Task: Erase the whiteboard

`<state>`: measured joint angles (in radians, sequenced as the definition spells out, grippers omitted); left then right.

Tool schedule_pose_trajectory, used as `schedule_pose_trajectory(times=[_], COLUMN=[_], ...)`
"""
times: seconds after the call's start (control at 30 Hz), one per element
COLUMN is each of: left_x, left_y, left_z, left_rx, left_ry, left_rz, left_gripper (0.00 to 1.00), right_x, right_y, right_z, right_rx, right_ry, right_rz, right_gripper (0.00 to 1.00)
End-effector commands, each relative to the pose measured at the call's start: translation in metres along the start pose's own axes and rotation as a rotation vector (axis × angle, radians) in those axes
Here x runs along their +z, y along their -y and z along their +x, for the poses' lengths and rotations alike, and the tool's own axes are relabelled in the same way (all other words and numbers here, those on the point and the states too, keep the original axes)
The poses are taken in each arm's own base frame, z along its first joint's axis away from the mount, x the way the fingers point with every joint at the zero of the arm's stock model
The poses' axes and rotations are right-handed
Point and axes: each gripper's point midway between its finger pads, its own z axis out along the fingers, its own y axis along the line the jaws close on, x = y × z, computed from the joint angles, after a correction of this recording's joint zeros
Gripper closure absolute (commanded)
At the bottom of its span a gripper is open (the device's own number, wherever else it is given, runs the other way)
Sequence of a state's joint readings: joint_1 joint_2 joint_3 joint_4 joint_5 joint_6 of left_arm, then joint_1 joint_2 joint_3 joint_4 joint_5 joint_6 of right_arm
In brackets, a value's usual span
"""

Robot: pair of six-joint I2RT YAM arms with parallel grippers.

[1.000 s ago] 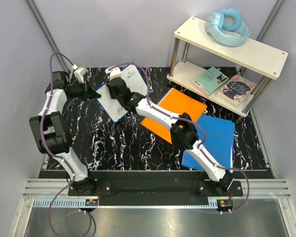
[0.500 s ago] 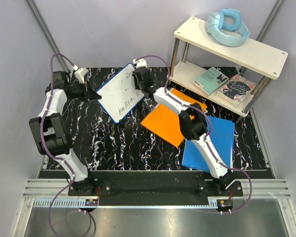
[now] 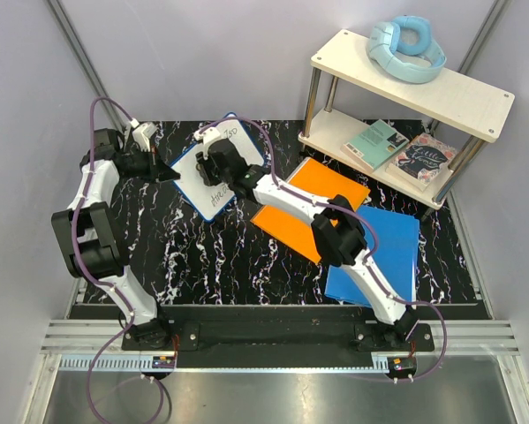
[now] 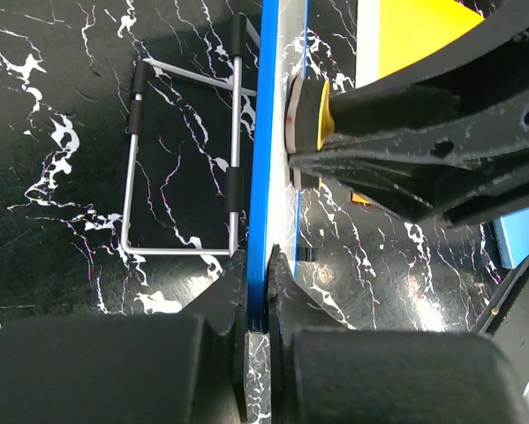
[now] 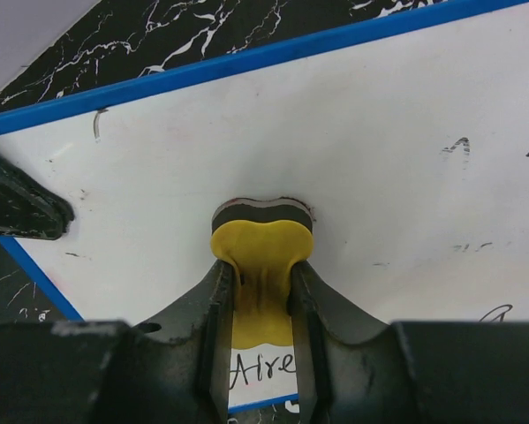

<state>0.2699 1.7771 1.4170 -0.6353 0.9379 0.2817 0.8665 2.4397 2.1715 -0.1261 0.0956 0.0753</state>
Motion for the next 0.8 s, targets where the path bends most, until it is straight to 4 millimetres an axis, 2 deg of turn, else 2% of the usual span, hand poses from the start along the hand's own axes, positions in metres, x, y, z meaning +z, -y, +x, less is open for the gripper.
schedule_pose_trajectory(times=[0.0,0.03,0.1,0.13,0.23,0.27,0.3,0.37,0.4,0.5,0.6,0.7,0.77], left_x=[-0.001,-0.002,-0.004,-0.005,-0.008,-0.008,-0.009,-0.009,-0.009,-0.009,-0.012,-0.013,-0.015], left_y=[-0.015,-0.016,-0.015,-0.015,-0.014,-0.013,-0.013,-0.012,-0.012,-0.012,-0.010,-0.007,-0.006], left_z=[0.003,0.003,0.004,0.003,0.007,0.007,0.008,0.011,0.011,0.013,0.012,0.012,0.014], left_rx=[0.224,0.233,0.248,0.259,0.279,0.283,0.287,0.288,0.294,0.303,0.312,0.334,0.345], left_ry=[-0.037,-0.038,-0.040,-0.041,-0.049,-0.052,-0.054,-0.062,-0.063,-0.070,-0.069,-0.069,-0.076], left_rz=[-0.102,-0.105,-0.114,-0.117,-0.123,-0.124,-0.125,-0.122,-0.123,-0.127,-0.128,-0.129,-0.134], left_gripper=[1.00,1.00,1.00,1.00,1.00,1.00,1.00,1.00,1.00,1.00,1.00,1.00,1.00], right_x=[0.014,0.016,0.020,0.023,0.027,0.028,0.027,0.030,0.029,0.033,0.036,0.038,0.042], right_y=[-0.015,0.000,0.017,0.038,0.065,0.083,0.089,0.109,0.113,0.130,0.152,0.165,0.163], right_z=[0.008,-0.001,-0.003,-0.011,-0.026,-0.031,-0.042,-0.044,-0.052,-0.054,-0.044,-0.035,-0.030], right_rx=[0.029,0.045,0.099,0.130,0.229,0.257,0.288,0.327,0.341,0.396,0.455,0.528,0.537], right_ry=[0.001,0.014,0.021,0.038,0.081,0.093,0.121,0.137,0.157,0.177,0.168,0.155,0.141], right_rz=[-0.045,-0.016,0.027,0.056,0.087,0.102,0.105,0.130,0.129,0.145,0.202,0.208,0.176], right_gripper=[1.00,1.00,1.00,1.00,1.00,1.00,1.00,1.00,1.00,1.00,1.00,1.00,1.00])
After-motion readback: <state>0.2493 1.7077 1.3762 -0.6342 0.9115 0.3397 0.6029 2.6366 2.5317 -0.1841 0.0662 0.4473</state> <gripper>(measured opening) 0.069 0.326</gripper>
